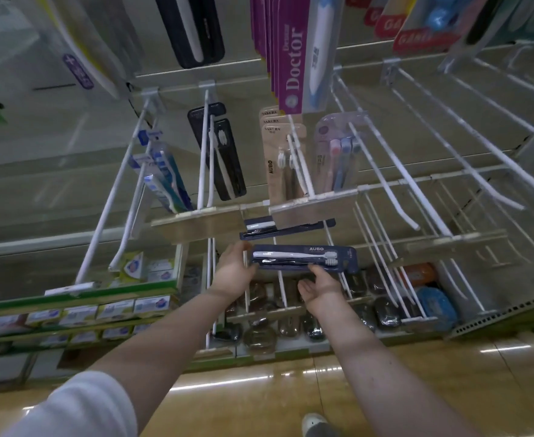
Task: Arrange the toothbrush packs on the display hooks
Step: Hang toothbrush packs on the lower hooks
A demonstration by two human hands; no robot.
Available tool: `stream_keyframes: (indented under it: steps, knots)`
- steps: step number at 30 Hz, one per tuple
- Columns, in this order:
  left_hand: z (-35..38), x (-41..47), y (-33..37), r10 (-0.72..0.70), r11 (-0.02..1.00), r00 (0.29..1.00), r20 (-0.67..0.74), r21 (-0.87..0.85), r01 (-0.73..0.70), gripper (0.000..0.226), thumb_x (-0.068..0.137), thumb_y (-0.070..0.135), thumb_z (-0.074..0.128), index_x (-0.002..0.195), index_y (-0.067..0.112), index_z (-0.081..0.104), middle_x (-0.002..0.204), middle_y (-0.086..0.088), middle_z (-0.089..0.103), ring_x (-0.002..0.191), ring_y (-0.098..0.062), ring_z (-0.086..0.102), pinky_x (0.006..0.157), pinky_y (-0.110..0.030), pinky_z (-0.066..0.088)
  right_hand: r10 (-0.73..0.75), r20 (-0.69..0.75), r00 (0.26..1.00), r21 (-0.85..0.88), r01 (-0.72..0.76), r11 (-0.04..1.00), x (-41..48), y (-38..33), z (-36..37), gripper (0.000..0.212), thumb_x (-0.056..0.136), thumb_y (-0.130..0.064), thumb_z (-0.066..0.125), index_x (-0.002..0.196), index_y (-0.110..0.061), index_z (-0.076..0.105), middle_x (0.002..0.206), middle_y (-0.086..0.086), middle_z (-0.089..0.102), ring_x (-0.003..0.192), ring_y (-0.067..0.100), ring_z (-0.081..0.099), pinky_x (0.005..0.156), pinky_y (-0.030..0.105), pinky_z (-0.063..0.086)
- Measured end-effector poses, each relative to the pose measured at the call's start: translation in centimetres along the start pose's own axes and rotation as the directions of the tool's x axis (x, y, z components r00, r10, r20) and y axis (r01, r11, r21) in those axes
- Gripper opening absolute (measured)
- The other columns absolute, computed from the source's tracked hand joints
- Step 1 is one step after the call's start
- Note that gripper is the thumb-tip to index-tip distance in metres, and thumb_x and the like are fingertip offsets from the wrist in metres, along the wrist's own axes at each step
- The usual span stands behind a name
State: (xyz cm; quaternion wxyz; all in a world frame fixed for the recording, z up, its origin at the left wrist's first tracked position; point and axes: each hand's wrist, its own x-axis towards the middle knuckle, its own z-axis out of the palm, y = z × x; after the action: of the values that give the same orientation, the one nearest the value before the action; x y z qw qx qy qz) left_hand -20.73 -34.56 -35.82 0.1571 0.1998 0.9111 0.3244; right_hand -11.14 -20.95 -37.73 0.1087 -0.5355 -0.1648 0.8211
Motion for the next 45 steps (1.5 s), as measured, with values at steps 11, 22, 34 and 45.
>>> stream_keyframes:
  steps: [11, 22, 34, 45]
  knots:
    - [0.7, 6.3, -0.1, 0.176, 0.963, 0.984, 0.028, 0.204, -0.178, 0.054, 0.092, 0.015, 0.052, 0.143, 0.014, 0.035, 0.145, -0.009, 0.038, 0.130, -0.027, 0.040, 0.104, -0.034, 0.037, -0.017, 0.047, 0.999, 0.075, 0.013, 0.997, 3.3, 0.1, 0.8, 0.046, 0.091, -0.014, 0.060, 0.133, -0.007, 0.046, 0.136, 0.017, 0.047, 0.126, 0.028, 0.045, 0.103, 0.034, 0.038]
    - [2.6, 8.9, -1.2, 0.117, 0.855, 0.979, 0.167, 0.485, -0.185, 0.070, 0.094, 0.040, 0.049, 0.150, 0.024, 0.012, 0.157, -0.002, 0.018, 0.142, -0.025, 0.019, 0.115, -0.040, 0.020, -0.037, 0.064, 0.997, 0.139, 0.027, 0.990, 4.7, 0.2, 0.7, 0.038, 0.090, -0.011, 0.060, 0.127, -0.009, 0.049, 0.132, 0.017, 0.051, 0.121, 0.032, 0.048, 0.106, 0.042, 0.039]
    - [3.0, 8.9, -1.6, 0.157, 0.880, 0.974, 0.161, 0.426, -0.212, 0.056, 0.087, 0.027, 0.062, 0.140, 0.020, 0.042, 0.130, -0.008, 0.041, 0.118, -0.029, 0.047, 0.100, -0.036, 0.038, -0.012, 0.049, 0.999, 0.126, 0.005, 0.992, 4.3, 0.8, 0.9, 0.040, 0.090, -0.016, 0.061, 0.127, -0.005, 0.050, 0.137, 0.020, 0.045, 0.127, 0.029, 0.044, 0.103, 0.035, 0.040]
    - [1.9, 6.5, -0.8, 0.120, 0.908, 0.946, 0.301, 0.352, -0.227, 0.042, 0.076, 0.031, 0.075, 0.111, 0.021, 0.053, 0.103, -0.002, 0.061, 0.101, -0.025, 0.055, 0.075, -0.027, 0.037, -0.012, 0.056, 0.998, 0.145, 0.004, 0.989, 2.6, 1.2, 0.3, 0.035, 0.096, 0.000, 0.047, 0.130, -0.001, 0.048, 0.133, 0.018, 0.053, 0.126, 0.029, 0.048, 0.105, 0.041, 0.040]
